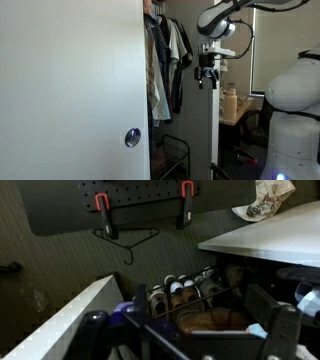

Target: Slide the closet door to the right

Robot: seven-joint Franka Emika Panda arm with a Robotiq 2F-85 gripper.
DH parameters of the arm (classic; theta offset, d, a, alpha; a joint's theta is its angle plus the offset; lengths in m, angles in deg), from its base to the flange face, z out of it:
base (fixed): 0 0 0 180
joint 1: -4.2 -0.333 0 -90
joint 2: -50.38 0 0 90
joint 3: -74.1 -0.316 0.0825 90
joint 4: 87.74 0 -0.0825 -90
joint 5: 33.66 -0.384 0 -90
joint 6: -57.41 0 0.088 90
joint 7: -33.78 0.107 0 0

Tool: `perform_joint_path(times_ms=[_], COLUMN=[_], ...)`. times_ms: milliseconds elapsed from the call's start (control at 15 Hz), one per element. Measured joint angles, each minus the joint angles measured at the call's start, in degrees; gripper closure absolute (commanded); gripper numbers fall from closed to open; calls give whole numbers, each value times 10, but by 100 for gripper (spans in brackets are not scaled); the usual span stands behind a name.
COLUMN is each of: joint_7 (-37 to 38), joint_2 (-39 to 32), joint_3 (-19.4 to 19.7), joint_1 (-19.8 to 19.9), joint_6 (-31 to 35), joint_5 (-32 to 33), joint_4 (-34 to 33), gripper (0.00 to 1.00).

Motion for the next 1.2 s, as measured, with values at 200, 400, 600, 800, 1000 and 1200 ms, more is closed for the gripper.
perform_joint_path(times_ms=[200, 400, 600, 800, 1000, 1200], joint_7=[0, 0, 0, 0, 1, 10], joint_2=[-27, -57, -78, -81, -70, -50], joint_3=[-59, -101, -124, -138, -149, -169], joint_1=[-41, -75, -101, -125, -154, -183], joint_6=[23, 45, 68, 89, 92, 92], joint_5=[1, 3, 4, 3, -11, -38], joint_4=[-17, -45, -69, -78, -79, -75], gripper=[0, 0, 0, 0, 0, 0])
